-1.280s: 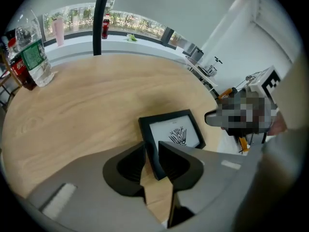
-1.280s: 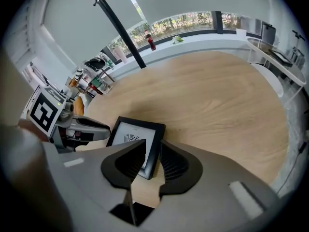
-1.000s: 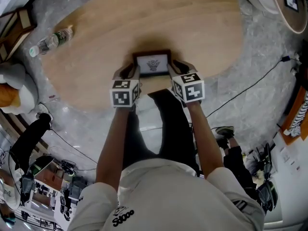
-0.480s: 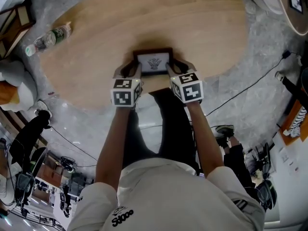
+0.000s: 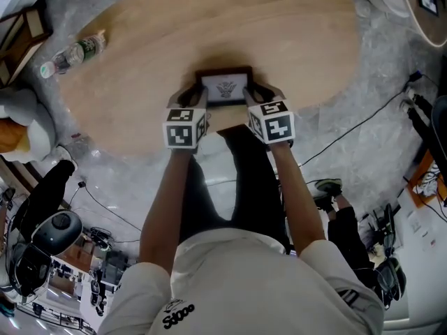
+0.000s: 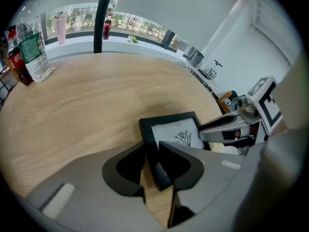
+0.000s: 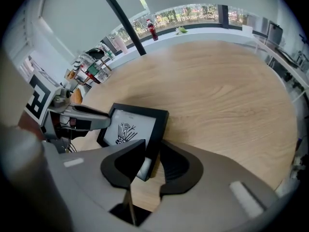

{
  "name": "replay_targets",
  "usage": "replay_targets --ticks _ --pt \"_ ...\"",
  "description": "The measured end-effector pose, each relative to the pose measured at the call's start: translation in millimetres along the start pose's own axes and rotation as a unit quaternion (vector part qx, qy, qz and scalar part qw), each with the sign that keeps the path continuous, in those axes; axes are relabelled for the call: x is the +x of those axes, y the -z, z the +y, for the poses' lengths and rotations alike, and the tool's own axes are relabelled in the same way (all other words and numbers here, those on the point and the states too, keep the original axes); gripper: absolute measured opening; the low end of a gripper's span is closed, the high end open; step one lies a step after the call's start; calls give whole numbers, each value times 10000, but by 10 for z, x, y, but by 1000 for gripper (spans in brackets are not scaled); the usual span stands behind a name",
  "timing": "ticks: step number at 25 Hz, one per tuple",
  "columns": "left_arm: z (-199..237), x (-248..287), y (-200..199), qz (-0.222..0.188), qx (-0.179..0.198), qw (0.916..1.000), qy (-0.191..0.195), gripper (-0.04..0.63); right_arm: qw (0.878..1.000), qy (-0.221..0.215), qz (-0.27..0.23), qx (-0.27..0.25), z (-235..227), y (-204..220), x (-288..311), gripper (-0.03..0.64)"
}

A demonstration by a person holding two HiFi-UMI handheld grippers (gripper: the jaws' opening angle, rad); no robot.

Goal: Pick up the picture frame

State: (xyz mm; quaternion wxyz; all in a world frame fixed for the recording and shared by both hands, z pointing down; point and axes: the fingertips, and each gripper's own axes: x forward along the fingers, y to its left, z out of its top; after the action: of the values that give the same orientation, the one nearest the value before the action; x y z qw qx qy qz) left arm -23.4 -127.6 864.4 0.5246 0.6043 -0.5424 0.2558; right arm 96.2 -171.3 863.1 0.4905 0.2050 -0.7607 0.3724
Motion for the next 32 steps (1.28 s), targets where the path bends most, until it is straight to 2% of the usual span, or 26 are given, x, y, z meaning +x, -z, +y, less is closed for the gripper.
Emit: replay_targets --ticks 8,24,32 --pt "-18 -368 -52 -79 56 9999 77 100 9996 50 -166 238 247 -38 -238 98" --pt "-241 -1748 -157 -508 361 9972 403 97 9930 422 -995 474 1175 -109 -1383 92" --pt "-362 -2411 -282 -803 765 9924 534 95 9855 675 -1446 581 1620 -138 -1937 92"
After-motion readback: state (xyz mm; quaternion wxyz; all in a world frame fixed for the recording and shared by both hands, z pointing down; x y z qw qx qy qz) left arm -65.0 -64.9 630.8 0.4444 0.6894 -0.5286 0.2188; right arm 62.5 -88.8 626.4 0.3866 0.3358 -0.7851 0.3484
